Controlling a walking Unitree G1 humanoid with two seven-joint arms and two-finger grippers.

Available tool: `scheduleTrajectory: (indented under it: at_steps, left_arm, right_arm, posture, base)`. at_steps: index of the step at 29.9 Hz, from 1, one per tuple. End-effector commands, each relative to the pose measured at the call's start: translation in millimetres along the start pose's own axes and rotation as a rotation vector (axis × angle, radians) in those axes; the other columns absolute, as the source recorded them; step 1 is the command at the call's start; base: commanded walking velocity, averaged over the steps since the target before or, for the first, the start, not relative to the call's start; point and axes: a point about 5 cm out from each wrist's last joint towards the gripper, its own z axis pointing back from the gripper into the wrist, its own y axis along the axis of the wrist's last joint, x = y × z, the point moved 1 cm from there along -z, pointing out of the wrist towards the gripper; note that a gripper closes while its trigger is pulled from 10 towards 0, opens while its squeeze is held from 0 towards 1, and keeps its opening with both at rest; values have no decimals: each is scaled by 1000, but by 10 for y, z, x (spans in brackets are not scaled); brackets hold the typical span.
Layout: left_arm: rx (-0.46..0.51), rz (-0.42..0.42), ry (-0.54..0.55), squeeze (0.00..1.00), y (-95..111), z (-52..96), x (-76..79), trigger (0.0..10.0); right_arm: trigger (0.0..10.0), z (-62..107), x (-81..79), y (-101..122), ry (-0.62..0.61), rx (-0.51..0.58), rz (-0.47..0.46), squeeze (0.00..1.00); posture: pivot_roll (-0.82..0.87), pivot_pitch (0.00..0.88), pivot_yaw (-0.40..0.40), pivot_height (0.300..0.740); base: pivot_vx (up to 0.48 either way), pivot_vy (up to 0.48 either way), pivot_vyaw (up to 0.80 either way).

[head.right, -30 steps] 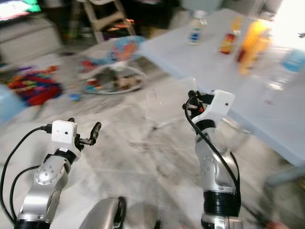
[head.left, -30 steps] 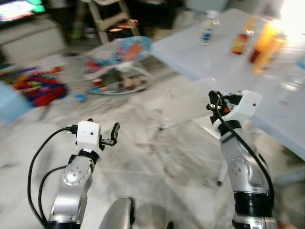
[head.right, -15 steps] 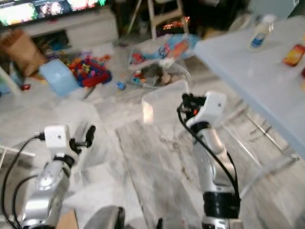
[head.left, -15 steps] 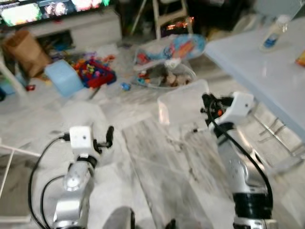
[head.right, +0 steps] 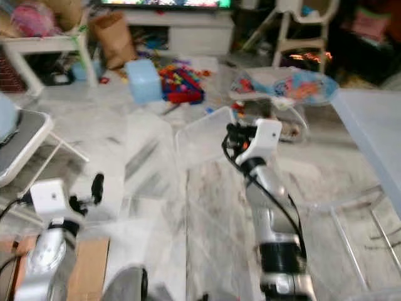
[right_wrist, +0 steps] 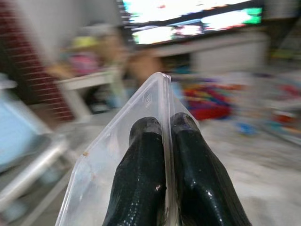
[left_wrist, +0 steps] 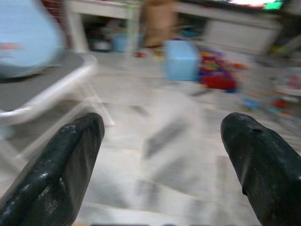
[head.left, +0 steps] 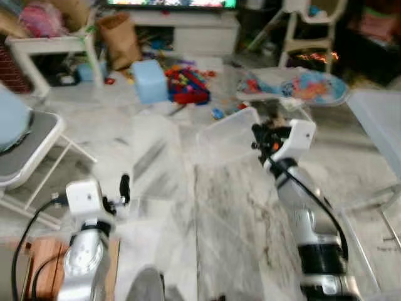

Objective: Restocking fridge

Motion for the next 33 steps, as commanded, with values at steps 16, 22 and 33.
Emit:
scheduleTrajectory:
  at_steps: [16, 22, 33]
  left_arm:
    - [22, -40, -6, 0, 10, 52, 95, 10000]
    - [15, -83, -2, 0, -15, 125, 23, 10000]
    - [20, -127, 6, 0, -9, 80, 3, 10000]
  right_arm:
    - [10000, 232, 356, 14, -109, 8, 51, 0]
    - [10000, 270, 362, 12, -126, 7, 60, 0]
    - [10000, 255, 409, 335, -147, 69, 127, 0]
  posture:
    - [116, 69, -84, 740]
    - [111, 71, -83, 740]
    - [91, 65, -77, 740]
  base:
    - [0, 0, 800]
    - [0, 0, 800]
    - [0, 0, 402]
